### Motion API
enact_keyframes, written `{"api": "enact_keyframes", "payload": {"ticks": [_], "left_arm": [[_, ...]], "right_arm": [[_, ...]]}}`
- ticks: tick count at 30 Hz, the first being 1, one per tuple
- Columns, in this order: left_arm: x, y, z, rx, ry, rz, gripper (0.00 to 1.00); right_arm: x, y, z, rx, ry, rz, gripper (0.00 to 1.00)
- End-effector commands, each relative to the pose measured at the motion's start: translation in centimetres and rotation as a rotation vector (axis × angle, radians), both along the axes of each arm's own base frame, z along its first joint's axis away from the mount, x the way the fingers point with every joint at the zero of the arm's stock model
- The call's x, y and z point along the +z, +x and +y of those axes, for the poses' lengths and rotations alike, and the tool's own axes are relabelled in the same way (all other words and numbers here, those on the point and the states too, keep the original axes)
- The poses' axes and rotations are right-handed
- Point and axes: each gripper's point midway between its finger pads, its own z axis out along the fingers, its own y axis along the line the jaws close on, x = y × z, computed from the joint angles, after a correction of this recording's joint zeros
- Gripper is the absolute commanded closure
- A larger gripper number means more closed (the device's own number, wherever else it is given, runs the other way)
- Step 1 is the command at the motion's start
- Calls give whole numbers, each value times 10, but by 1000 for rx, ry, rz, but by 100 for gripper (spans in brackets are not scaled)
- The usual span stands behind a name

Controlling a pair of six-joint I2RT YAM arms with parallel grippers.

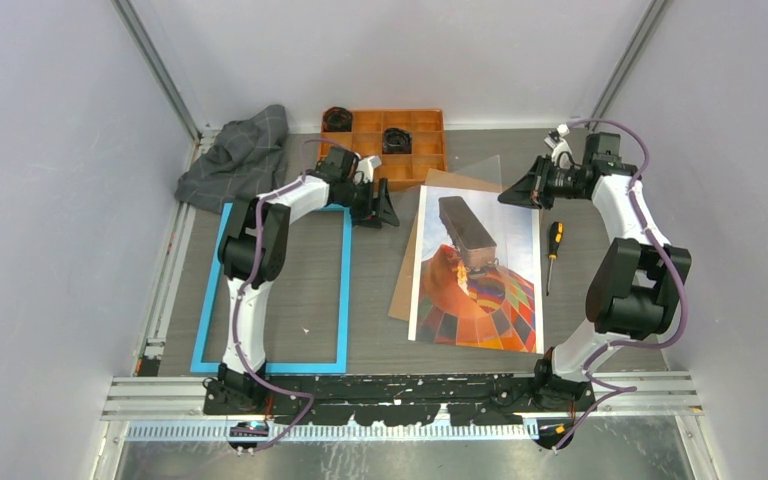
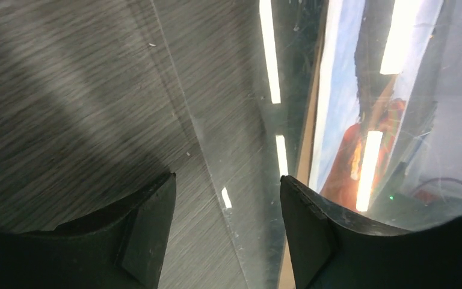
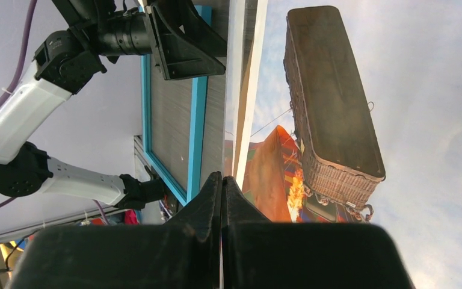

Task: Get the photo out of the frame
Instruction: Pick up the photo frame item from the photo frame.

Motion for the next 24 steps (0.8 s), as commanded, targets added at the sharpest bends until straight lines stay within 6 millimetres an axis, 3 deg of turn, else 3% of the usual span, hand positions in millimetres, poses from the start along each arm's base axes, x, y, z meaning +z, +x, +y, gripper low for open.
{"api": "enact_keyframes", "payload": {"ticks": [1,4,11,17,24], "left_arm": [[-16,-7,-5,-3,-27,34,34],[-23,-10,-6,-1,-31,52,34],[-31,-15,-9,11,-40,79,34],[-28,-14,-10,21,-49,78,34],[-30,-16,-11,24,-57,87,34]], "right_arm": [[5,4,3,5,40,-6,99],[2,4,5,9,50,10,98],[-3,0,16,33,56,35,74],[-11,0,21,36,18,42,66],[-29,1,30,53,-22,63,65]]}}
